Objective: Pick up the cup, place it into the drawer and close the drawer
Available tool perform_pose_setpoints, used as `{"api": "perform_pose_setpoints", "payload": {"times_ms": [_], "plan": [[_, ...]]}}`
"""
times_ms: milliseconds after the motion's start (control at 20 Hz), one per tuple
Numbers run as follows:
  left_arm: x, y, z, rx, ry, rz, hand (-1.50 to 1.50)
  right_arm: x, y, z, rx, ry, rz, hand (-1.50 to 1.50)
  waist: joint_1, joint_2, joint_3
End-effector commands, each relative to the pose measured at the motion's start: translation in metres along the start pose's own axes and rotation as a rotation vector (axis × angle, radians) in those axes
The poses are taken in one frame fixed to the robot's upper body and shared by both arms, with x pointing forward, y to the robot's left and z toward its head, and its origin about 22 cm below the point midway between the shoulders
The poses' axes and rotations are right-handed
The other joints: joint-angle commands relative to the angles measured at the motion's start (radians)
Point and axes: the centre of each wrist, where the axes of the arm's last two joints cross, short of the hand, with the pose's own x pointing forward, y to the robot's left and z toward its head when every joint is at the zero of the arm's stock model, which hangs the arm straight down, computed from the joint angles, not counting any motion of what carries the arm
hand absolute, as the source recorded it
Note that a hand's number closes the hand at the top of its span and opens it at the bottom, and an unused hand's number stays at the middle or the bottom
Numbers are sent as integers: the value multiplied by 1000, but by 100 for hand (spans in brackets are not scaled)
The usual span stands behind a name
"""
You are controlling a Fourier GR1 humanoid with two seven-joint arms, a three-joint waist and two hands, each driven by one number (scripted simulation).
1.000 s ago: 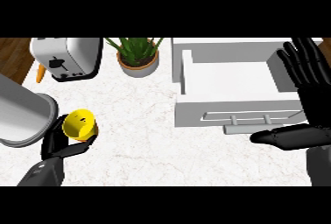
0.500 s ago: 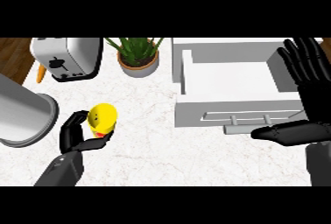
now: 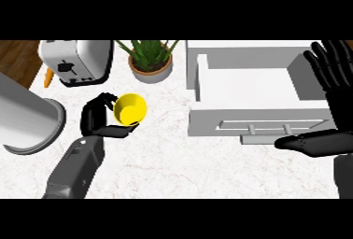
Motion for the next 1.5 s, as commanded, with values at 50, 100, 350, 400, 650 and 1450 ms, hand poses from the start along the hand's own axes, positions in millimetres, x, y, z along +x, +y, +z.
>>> {"api": "perform_pose_setpoints", "payload": {"times_ms": [50,100,350,400,650,1450], "plan": [[26,-43,-60,-118,-110,59,150,-1,-2,8,-12,4,13,-150,12,-5,2],[38,-54,-79,-146,-122,67,150,-6,6,22,-17,24,10,-150,18,-13,3],[69,-100,-106,-246,-99,112,150,-9,5,3,-20,26,29,-150,25,-8,2],[95,-115,-140,-276,-116,94,150,-4,-5,1,-26,10,30,-150,22,-9,2],[132,-158,-157,-269,-84,74,150,-2,-4,16,-30,5,13,-150,7,-8,1],[165,-253,-197,-252,168,-216,150,-6,0,-10,31,-42,0,-150,-75,19,3]]}}
